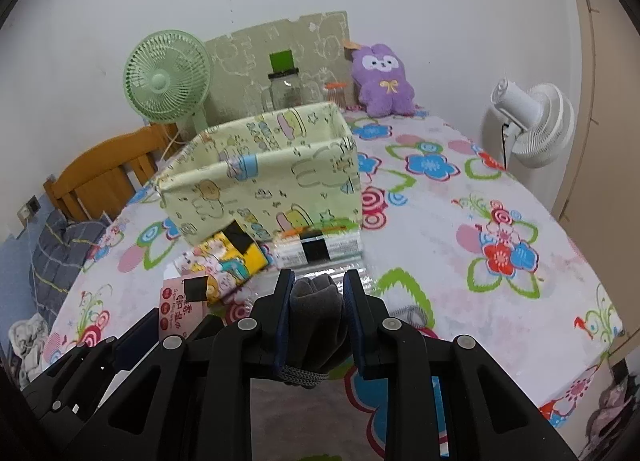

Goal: Organize soft objects
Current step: 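Grasp the pink wipes pack with the left tool while the right tool holds the sock, then carry the pink wipes pack and grey sock over the basket with both tools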

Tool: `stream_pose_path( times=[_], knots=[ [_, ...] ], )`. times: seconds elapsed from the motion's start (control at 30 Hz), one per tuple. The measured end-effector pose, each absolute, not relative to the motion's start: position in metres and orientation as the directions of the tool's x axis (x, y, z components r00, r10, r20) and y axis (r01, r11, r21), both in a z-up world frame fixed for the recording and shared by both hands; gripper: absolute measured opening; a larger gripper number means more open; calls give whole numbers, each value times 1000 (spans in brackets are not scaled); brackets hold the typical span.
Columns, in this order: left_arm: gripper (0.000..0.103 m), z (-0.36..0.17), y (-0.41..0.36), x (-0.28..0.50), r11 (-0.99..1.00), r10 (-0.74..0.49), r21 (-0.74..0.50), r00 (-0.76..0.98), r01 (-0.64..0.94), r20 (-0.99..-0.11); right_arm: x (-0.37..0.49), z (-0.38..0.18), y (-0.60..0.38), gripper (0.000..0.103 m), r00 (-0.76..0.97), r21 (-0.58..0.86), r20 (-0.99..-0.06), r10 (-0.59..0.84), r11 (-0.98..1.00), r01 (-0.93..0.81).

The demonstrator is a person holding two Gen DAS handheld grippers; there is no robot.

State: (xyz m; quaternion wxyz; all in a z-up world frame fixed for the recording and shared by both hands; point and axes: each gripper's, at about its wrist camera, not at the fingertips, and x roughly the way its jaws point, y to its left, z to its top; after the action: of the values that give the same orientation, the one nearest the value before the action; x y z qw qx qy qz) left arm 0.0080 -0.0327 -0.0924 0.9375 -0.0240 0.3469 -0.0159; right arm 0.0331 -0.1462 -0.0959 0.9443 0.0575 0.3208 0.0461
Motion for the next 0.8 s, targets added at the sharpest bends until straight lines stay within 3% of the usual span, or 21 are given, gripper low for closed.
stream_pose_path(
  times=[0.8],
  knots=[
    [41, -33, -30, 5, 998, -54, -46, 821, 33, -569, 26, -34, -145, 28, 844, 141, -521, 131, 988, -66]
  ],
)
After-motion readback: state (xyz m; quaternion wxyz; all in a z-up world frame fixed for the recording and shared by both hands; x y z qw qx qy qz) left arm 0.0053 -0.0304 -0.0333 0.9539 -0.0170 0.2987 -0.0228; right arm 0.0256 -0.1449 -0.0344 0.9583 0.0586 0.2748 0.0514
